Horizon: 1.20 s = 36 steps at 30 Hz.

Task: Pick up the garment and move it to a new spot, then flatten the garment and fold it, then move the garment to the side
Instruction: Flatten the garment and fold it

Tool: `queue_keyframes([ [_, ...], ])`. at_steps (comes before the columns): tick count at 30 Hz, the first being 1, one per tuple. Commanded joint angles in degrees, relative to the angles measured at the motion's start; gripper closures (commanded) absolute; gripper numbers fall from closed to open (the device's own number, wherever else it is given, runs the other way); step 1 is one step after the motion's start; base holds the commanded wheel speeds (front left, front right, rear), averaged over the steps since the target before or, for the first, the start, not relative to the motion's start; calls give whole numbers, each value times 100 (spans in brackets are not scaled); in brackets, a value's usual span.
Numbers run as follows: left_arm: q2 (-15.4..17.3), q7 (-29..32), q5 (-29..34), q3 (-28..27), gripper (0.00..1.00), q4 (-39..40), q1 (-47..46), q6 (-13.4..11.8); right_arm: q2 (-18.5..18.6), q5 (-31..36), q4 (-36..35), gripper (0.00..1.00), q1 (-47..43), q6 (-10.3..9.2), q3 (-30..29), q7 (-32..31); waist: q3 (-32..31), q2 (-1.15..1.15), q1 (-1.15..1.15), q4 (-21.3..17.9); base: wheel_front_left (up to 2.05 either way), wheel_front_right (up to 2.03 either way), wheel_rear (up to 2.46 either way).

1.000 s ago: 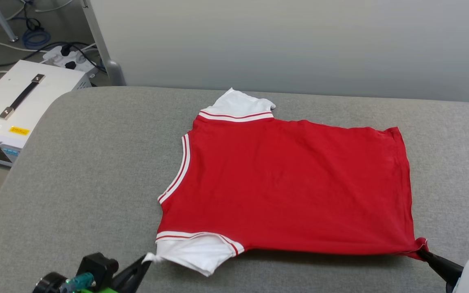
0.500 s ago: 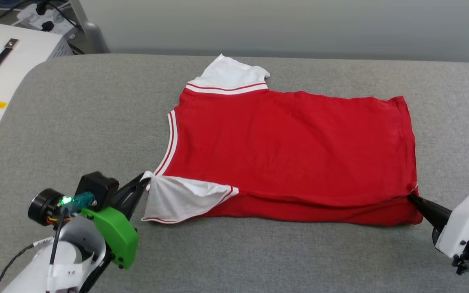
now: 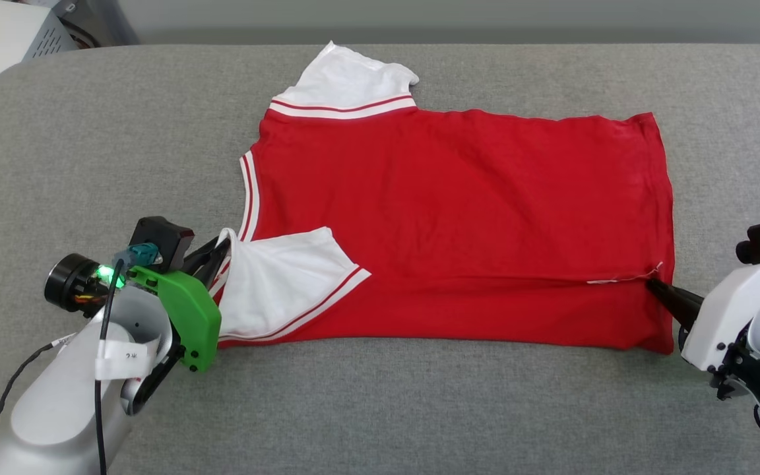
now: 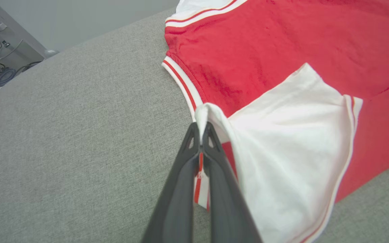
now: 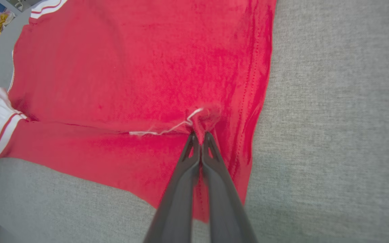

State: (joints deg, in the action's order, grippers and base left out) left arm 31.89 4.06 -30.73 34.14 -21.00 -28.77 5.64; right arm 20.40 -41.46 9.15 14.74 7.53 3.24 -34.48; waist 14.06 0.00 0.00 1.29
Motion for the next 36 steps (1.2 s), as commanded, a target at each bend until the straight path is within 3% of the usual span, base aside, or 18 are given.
queue_keyframes([
  [1, -66, -33, -9, 21, 100, -162, -160, 33, -23, 44, 96, 100, 155, -4, 34, 57, 71, 0, 0, -47, 0, 0, 0],
  [4, -173, -67, -9, 109, 99, -509, -320, 72, -27, 139, 328, 100, 292, -4, 97, 92, 135, 0, 0, -59, 0, 0, 0],
  [5, -221, -108, 13, 139, 30, -642, -381, 78, -25, 191, 430, 100, 338, -4, 99, 117, 151, 0, 0, -56, 0, 0, 0],
  [6, -255, -126, 52, 178, 0, -759, -429, 80, -13, 253, 483, 54, 377, -4, 119, 163, 162, 0, 0, -53, 0, 0, 0],
  [7, -306, -160, 91, 223, 0, -899, -483, 84, -10, 317, 539, 0, 418, -4, 133, 243, 171, 0, 0, -48, 0, 0, 0],
  [14, -699, -644, -76, 94, 0, -1705, -660, 31, 9, 333, 682, 0, 523, -4, 303, 545, 16, 0, 0, -10, 0, 0, 0],
  [22, -963, -1269, -489, -283, 0, -2068, -509, -111, 353, 475, 339, 0, 298, -4, 590, 852, -391, 0, 0, 39, 0, 0, 0],
  [25, -1033, -1410, -725, -506, 0, -1934, -297, -289, 470, 726, 105, 0, 63, -4, 641, 860, -545, 0, 0, 65, 0, 0, 0],
  [30, -1016, -1301, -993, -722, 0, -1448, 227, -676, 350, 1078, -353, 0, -405, -4, 433, 555, -676, 0, 0, 76, 0, 0, 0],
  [36, -851, -665, -1270, -777, 0, -407, 1041, -1136, -138, 1546, -1000, 0, -957, -4, -129, -50, -717, 0, 0, 61, 0, 0, 0],
])
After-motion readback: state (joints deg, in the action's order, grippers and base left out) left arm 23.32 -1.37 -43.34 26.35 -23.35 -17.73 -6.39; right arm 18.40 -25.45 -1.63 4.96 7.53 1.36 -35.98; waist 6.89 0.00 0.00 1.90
